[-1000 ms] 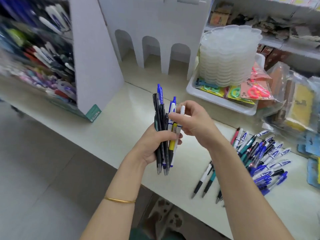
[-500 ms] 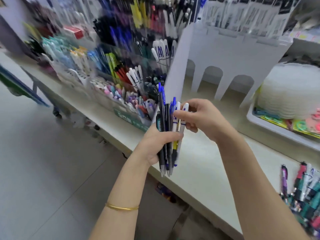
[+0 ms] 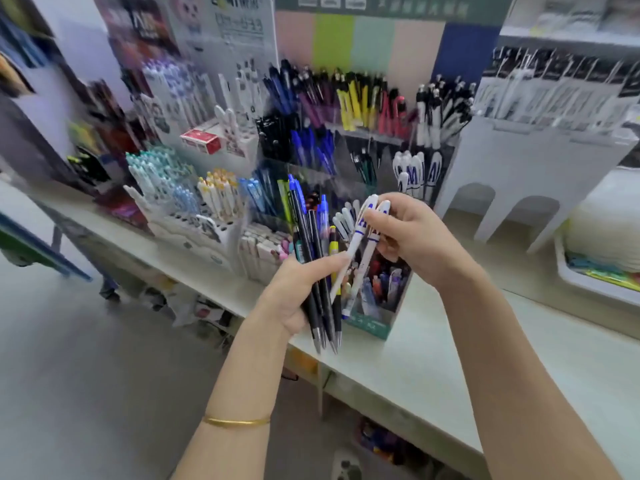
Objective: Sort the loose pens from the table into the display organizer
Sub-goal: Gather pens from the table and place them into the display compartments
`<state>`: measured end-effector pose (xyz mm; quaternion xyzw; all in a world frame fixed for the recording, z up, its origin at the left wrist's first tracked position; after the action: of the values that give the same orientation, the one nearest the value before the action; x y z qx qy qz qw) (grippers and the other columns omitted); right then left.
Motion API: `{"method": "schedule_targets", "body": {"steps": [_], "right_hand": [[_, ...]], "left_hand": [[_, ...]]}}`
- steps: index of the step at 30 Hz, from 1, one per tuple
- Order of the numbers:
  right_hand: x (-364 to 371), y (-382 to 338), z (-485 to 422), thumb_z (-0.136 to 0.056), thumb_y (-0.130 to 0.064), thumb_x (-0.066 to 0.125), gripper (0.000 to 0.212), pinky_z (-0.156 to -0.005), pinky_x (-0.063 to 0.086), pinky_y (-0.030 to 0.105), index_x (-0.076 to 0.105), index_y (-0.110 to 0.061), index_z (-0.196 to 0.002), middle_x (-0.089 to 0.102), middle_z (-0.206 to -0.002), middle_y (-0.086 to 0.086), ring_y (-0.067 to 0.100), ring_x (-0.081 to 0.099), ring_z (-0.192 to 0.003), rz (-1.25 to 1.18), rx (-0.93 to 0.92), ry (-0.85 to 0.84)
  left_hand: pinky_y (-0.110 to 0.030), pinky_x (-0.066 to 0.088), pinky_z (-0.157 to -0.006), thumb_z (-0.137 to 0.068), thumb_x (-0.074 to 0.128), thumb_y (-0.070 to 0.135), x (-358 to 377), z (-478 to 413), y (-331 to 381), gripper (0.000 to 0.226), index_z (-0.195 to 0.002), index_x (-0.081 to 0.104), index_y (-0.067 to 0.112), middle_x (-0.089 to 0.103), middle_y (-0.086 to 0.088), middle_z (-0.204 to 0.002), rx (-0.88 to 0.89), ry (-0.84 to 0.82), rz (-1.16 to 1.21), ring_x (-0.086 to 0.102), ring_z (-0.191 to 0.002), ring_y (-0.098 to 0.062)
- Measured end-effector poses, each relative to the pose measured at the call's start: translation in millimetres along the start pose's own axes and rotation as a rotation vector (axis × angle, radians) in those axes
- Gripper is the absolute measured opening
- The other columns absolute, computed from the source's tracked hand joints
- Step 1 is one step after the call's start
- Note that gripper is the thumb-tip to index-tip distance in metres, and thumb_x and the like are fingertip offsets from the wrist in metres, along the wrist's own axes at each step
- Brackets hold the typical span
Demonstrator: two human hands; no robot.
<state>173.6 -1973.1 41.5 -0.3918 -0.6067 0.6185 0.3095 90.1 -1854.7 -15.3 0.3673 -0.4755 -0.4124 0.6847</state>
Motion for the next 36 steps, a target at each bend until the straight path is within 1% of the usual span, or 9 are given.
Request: {"method": "schedule_targets", "body": {"steps": [5, 9, 13, 16, 23, 26, 31, 34, 36], "right_hand": [[-49, -26, -15, -0.098, -0.012, 0.051, 0.010, -0.043, 0.036, 0.023, 0.053, -0.012, -0.089, 0.054, -0.067, 0.008, 0.016, 0.045, -0.049, -0.027, -0.124, 0.329], [-84, -66, -12, -0.097, -0.014, 0.054, 0.013, -0.054, 0.041, 0.019, 0.048, -0.021, -0.088, 0.054, -0.074, 0.001, 0.004, 0.049, -0.058, 0.274, -0.366, 0.657], [-78, -87, -13, -0.095, -0.011, 0.057, 0.012, -0.060, 0.035, 0.009, 0.046, -0.017, -0.094, 0.044, -0.070, -0.013, -0.006, 0.045, -0.062, 0.566, -0.523, 0.739], [-75, -88, -16, -0.094, -0.009, 0.057, 0.007, -0.061, 0.034, 0.013, 0.051, -0.011, -0.097, 0.046, -0.071, -0.006, 0.008, 0.046, -0.065, 0.687, -0.557, 0.754], [-60, -69, -31, -0.092, -0.011, 0.060, 0.011, -0.061, 0.034, 0.018, 0.055, -0.005, -0.100, 0.053, -0.075, 0.001, 0.014, 0.044, -0.064, 0.888, -0.410, 0.753], [-62, -51, -36, -0.093, -0.014, 0.060, 0.015, -0.062, 0.025, 0.022, 0.057, -0.004, -0.103, 0.051, -0.090, 0.003, 0.018, 0.047, -0.076, 0.981, -0.222, 0.785], [-60, -22, -43, -0.092, -0.014, 0.060, 0.022, -0.071, 0.029, 0.026, 0.054, -0.004, -0.111, 0.056, -0.107, 0.012, 0.031, 0.055, -0.099, 1.003, 0.146, 0.773], [-52, -30, -28, -0.090, -0.012, 0.063, 0.028, -0.074, 0.036, 0.026, 0.050, -0.008, -0.114, 0.052, -0.099, 0.003, 0.020, 0.052, -0.088, 0.903, 0.173, 0.915], [-33, -45, -12, -0.091, -0.011, 0.062, 0.022, -0.072, 0.037, 0.020, 0.055, -0.009, -0.112, 0.052, -0.096, -0.001, 0.014, 0.050, -0.079, 0.908, 0.042, 1.050]], "left_hand": [[-0.031, 0.052, -0.055, -0.073, 0.075, 0.004, -7, -40, 27, 0.028, -0.094, 0.057, 0.005, 0.059, -0.009, -0.070, 0.046, 0.009, -0.075, 0.058, -0.060, -0.022], [-0.031, 0.051, -0.057, -0.085, 0.062, -0.004, 8, -68, 52, 0.012, -0.090, 0.054, 0.003, 0.058, -0.007, -0.064, 0.157, -0.062, -0.171, 0.056, -0.058, -0.021], [-0.028, 0.052, -0.058, -0.088, 0.062, -0.004, 29, -91, 64, 0.015, -0.097, 0.053, 0.002, 0.056, -0.008, -0.069, 0.243, -0.165, -0.234, 0.058, -0.060, -0.019], [-0.030, 0.052, -0.062, -0.088, 0.062, -0.002, 36, -106, 62, 0.014, -0.097, 0.054, 0.006, 0.056, -0.007, -0.071, 0.245, -0.222, -0.201, 0.059, -0.064, -0.018], [-0.035, 0.053, -0.066, -0.077, 0.071, 0.009, 27, -129, 59, 0.029, -0.100, 0.055, 0.004, 0.059, -0.007, -0.074, 0.205, -0.317, -0.183, 0.060, -0.066, -0.021], [-0.037, 0.052, -0.069, -0.074, 0.070, 0.012, 24, -132, 60, 0.032, -0.101, 0.055, 0.003, 0.060, -0.005, -0.074, 0.193, -0.390, -0.202, 0.060, -0.068, -0.020], [-0.035, 0.048, -0.069, -0.070, 0.071, 0.018, 23, -122, 66, 0.017, -0.080, 0.059, 0.010, 0.057, -0.005, -0.071, 0.218, -0.592, -0.281, 0.056, -0.069, -0.022], [-0.034, 0.046, -0.070, -0.067, 0.069, 0.022, 16, -114, 67, 0.023, -0.077, 0.057, 0.005, 0.054, -0.006, -0.071, 0.208, -0.701, -0.291, 0.052, -0.070, -0.023], [-0.034, 0.046, -0.068, -0.065, 0.070, 0.021, 9, -109, 63, 0.030, -0.081, 0.054, 0.001, 0.053, -0.006, -0.072, 0.165, -0.749, -0.290, 0.051, -0.070, -0.024]]}}
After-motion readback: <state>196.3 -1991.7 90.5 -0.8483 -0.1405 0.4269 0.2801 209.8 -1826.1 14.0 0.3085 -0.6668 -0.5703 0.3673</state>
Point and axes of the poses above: each hand's wrist, its own z-axis away from the middle knuckle, its own x-axis out of the palm, y = z × x, the point moved 7 cm from there along -z, towards the middle knuckle
